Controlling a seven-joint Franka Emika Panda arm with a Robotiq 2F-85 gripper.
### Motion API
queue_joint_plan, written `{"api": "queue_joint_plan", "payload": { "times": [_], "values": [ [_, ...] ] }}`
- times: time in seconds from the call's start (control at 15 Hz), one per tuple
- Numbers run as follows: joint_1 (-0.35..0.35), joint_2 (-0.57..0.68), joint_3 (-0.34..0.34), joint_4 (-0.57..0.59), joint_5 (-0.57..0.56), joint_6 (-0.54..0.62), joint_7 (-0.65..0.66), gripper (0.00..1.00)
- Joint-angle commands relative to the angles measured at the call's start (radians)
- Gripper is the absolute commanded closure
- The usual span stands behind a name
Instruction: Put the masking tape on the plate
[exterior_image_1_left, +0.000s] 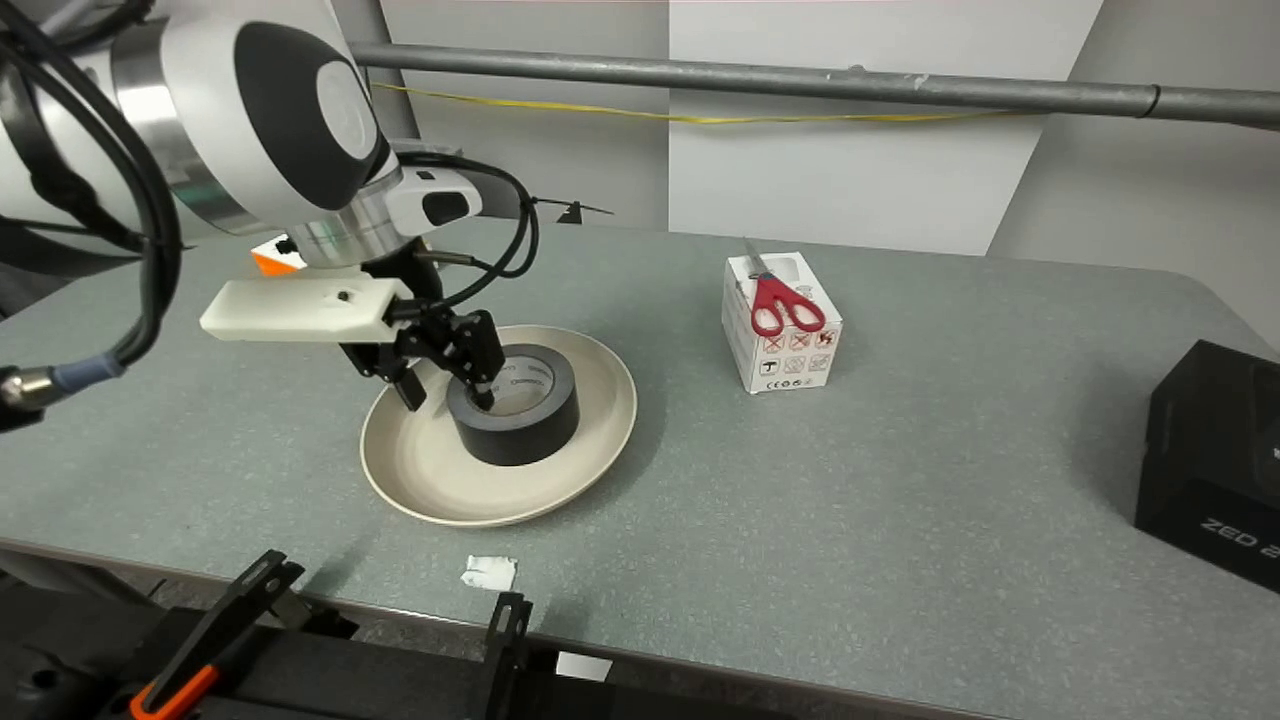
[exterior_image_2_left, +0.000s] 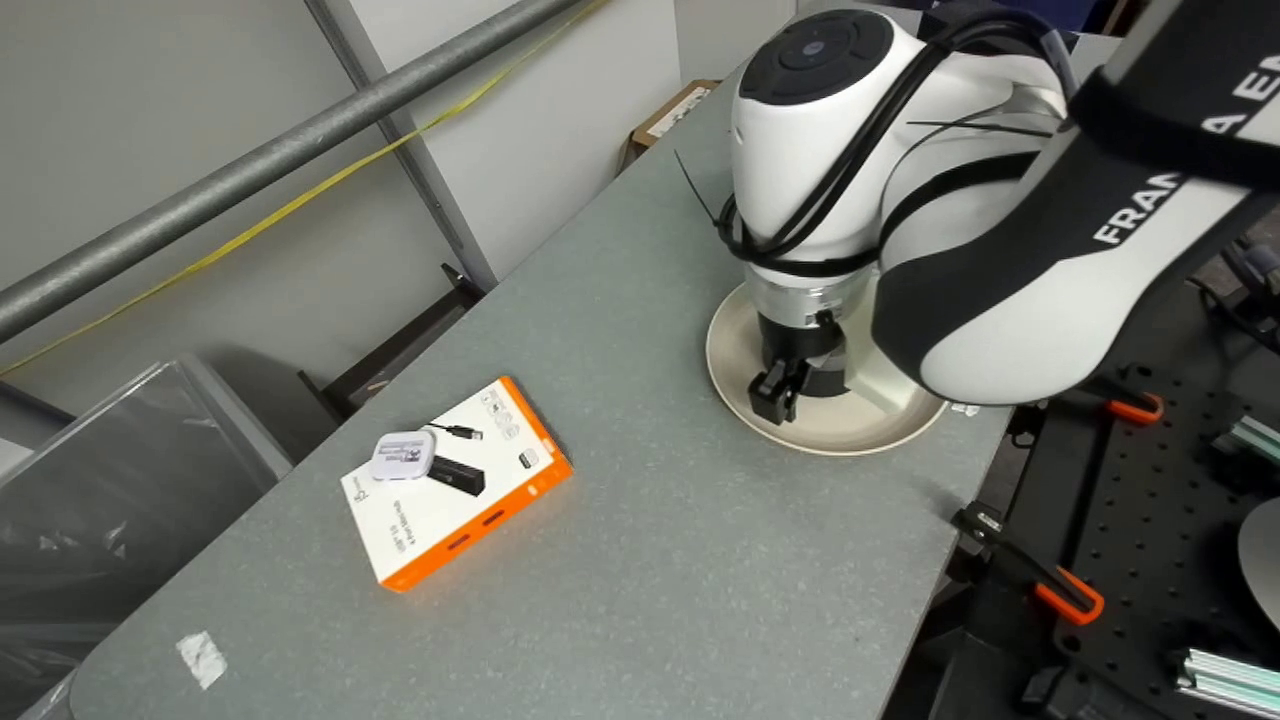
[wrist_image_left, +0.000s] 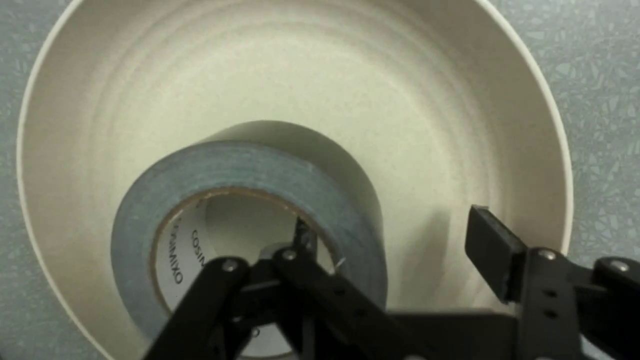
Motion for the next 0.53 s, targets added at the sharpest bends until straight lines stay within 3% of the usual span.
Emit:
{"api": "queue_joint_plan", "payload": {
  "times": [0.0, 0.4, 0.47],
  "values": [
    [-0.012, -0.041, 0.028, -0.030, 0.056, -0.014, -0.050, 0.00],
    [-0.040, -0.081, 0.048, -0.025, 0.122, -0.035, -0.085, 0.00],
    [-0.008, -0.034, 0.020, -0.008, 0.079, -0.005, -0.040, 0.00]
  ]
}}
